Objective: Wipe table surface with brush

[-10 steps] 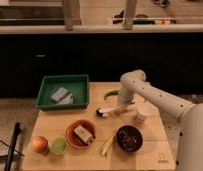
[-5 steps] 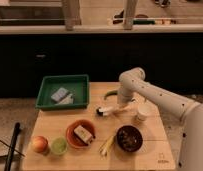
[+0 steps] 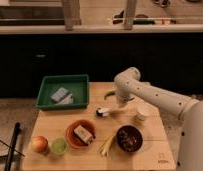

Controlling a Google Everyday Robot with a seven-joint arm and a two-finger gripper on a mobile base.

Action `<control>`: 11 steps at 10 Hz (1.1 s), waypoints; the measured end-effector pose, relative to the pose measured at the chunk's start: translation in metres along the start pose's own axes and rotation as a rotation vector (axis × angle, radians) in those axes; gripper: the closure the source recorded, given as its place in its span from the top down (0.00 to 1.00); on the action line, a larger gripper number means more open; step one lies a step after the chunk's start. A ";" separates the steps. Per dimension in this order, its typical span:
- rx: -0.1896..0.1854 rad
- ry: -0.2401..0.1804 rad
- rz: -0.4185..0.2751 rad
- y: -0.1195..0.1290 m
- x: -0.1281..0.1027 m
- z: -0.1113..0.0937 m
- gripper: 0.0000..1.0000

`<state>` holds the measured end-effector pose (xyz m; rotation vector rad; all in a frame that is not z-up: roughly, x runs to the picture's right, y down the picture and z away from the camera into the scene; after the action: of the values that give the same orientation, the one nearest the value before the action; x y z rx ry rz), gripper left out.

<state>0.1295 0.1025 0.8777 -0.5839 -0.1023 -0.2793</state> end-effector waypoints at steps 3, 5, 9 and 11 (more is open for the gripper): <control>-0.008 0.032 -0.029 -0.002 -0.008 0.002 0.00; -0.024 0.041 -0.051 -0.003 -0.012 0.004 0.00; -0.055 0.069 -0.028 0.008 0.008 0.008 0.00; -0.051 0.097 0.011 0.010 0.029 0.004 0.00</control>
<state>0.1599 0.1059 0.8807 -0.6206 0.0021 -0.3001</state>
